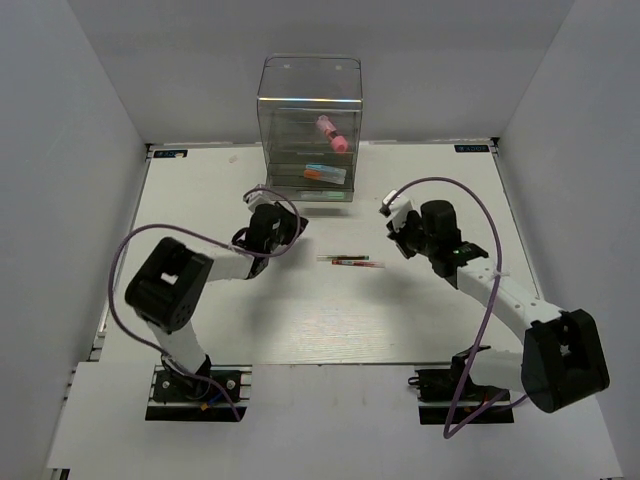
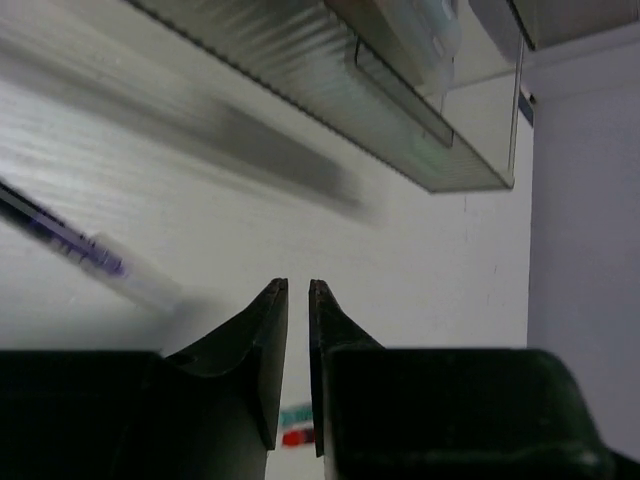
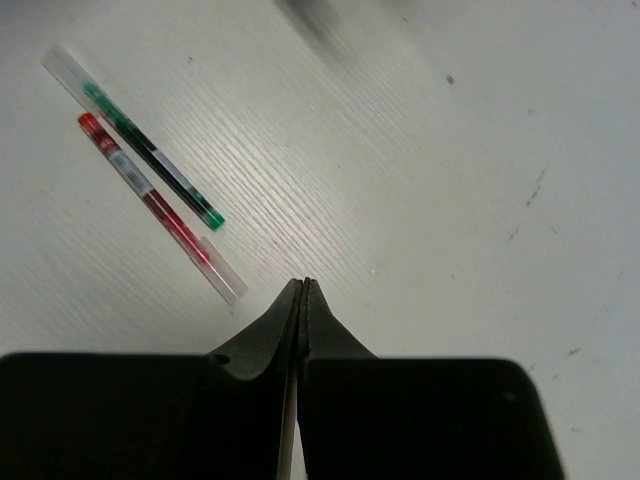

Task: Sort the stationery into containers
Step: Close the drawer in the storage box.

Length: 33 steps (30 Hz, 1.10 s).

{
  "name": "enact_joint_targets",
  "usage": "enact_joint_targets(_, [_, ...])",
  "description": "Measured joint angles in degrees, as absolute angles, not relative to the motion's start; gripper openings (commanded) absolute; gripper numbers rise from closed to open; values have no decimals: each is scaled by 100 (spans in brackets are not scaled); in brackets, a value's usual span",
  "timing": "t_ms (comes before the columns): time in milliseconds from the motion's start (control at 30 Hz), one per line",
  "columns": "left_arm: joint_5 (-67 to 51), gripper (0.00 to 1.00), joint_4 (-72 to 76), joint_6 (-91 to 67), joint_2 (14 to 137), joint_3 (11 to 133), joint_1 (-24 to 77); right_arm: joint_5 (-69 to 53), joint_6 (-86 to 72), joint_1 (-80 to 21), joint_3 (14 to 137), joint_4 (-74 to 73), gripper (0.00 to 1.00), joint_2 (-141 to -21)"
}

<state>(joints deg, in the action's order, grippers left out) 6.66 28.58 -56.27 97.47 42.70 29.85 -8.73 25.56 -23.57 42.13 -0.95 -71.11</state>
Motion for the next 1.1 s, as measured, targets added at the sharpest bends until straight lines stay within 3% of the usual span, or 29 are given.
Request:
enact_joint_targets(367, [768,30,3489,-6130,11402,5798,2836,-1125,2574,-1706,3850,440,0,-6425])
enact_joint_targets(1100, [1059,30,3264,-6512,12615,7686,2711,-1400,2703,-1608,3758,464,0,-6420])
